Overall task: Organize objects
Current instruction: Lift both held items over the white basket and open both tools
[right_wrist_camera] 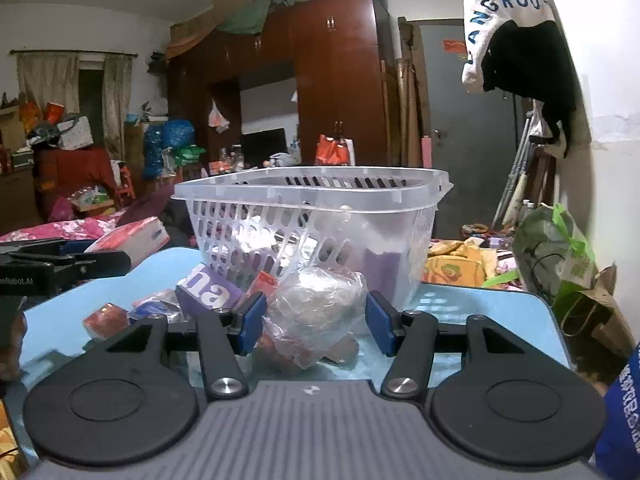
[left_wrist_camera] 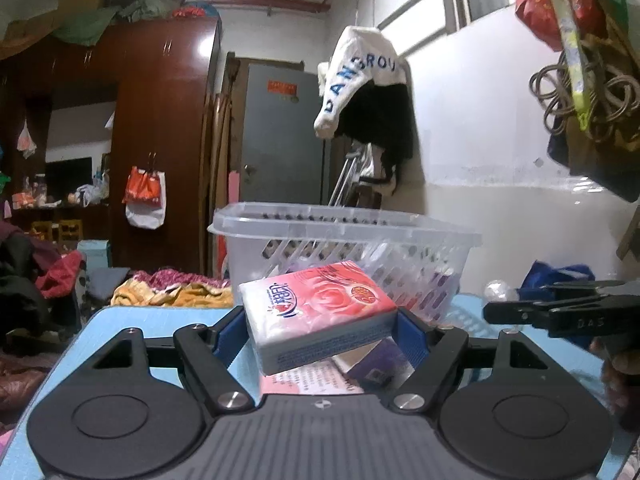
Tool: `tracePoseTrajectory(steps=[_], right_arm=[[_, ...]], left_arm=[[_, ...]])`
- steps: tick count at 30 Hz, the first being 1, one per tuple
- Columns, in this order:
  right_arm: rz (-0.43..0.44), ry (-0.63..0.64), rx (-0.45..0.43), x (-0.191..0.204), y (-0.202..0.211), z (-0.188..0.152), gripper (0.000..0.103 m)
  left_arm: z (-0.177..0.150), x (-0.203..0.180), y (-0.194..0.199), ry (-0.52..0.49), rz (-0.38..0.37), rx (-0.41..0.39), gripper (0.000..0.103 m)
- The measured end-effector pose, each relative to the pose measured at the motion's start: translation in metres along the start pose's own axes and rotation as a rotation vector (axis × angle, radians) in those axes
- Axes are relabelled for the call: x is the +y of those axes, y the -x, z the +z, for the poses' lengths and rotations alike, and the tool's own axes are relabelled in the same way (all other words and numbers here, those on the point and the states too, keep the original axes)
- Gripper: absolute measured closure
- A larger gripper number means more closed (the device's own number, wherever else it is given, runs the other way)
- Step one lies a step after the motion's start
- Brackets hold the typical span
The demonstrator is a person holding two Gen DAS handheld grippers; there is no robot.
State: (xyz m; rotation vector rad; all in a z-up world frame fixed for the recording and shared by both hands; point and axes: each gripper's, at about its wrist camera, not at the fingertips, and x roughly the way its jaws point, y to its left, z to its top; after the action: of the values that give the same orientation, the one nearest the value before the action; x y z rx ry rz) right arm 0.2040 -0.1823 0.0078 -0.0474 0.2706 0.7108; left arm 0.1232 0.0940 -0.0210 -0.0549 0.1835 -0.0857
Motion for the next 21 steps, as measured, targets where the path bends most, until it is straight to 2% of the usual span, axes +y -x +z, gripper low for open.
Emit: tracePoseTrajectory(steps=[5,9,13,16,18,20,21], right_arm=[[0.046,-0.069,-0.091,-0.007,0.021,0.004,0.045],[0.04,-0.073,-0.169,-0.001,0.031,0.048,0.045],[-0.01,0.021,-0.151,0.006,-0.007,0.107,0.045],[-0.034,0.028,-0.088,-0.002,-0.045,0.13,0.045],[-0.047,0.045,-0.071,-0.007,-0.061,0.134,0.044],[-0.064,0.075,-0.045,-0.009,-0.076,0.133,0.033],[-0.074,0.093,-0.035,-0.009,-0.081,0.131,0.014]], left_arm=[[0.017,-0.006,0.018,-0.001,-0.043,-0.066,0.023],[0.065,-0.006,0.015,-0.011,-0.056,-0.124,0.023],[0.117,-0.007,-0.038,-0.013,-0.048,-0.083,0.023],[0.132,-0.004,-0.084,0.006,-0.017,-0.001,0.023],[0.132,-0.001,-0.105,0.019,-0.01,0.025,0.023],[0.129,0.003,-0.126,0.046,-0.014,0.071,0.019],[0.126,0.005,-0.134,0.059,-0.017,0.097,0.017]])
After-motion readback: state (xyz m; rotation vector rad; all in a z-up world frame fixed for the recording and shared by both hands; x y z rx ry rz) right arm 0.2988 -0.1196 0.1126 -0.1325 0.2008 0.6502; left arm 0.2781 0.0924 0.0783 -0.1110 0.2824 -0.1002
